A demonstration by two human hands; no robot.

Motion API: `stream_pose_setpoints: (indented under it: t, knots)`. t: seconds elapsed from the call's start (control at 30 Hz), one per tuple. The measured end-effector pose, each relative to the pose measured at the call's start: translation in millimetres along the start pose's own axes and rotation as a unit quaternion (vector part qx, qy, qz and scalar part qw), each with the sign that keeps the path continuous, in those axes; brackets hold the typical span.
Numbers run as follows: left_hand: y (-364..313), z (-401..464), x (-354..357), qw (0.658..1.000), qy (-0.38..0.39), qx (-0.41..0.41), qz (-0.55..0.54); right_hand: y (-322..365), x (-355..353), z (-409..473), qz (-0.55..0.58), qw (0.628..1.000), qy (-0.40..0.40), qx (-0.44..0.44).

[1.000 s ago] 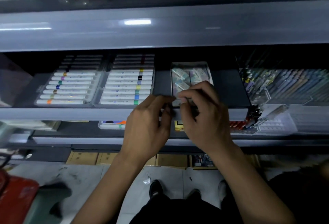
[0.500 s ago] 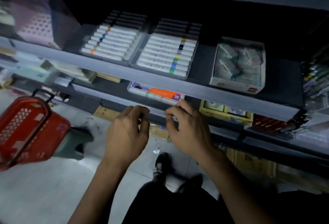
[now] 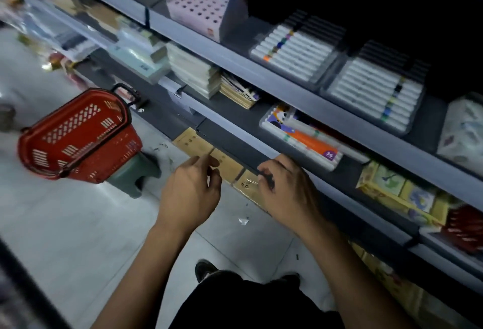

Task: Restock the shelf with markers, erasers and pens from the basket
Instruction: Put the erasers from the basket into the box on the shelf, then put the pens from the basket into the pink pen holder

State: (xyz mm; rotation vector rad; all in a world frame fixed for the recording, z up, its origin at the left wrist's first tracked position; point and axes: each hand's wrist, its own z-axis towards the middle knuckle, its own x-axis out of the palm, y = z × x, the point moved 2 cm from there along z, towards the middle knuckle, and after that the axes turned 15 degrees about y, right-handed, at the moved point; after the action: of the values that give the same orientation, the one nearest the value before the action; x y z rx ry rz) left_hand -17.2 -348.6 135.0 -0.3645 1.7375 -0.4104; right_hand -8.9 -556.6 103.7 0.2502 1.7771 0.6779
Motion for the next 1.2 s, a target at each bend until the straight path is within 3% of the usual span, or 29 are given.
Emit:
stream_pose_setpoints:
  t: [0.5, 0.93, 1.2]
  knots:
    - [262.4, -17.2, -117.4, 0.984, -0.058, -0.166, -0.034, 221.4, 129.7, 161.7, -0.051, 0.985, 0.074, -0.145]
    - [381.6, 54.6, -180.3, 0.959, -0.097, -0.263, -0.049, 329.9, 178.0, 327.9, -0.037, 0.955, 0.174, -0.239]
    - [447.9, 128.8, -233.1, 0.932, -0.119, -0.34, -0.047, 401.3, 199.0, 461.7, -0.059, 0.915, 0.25, -0.311]
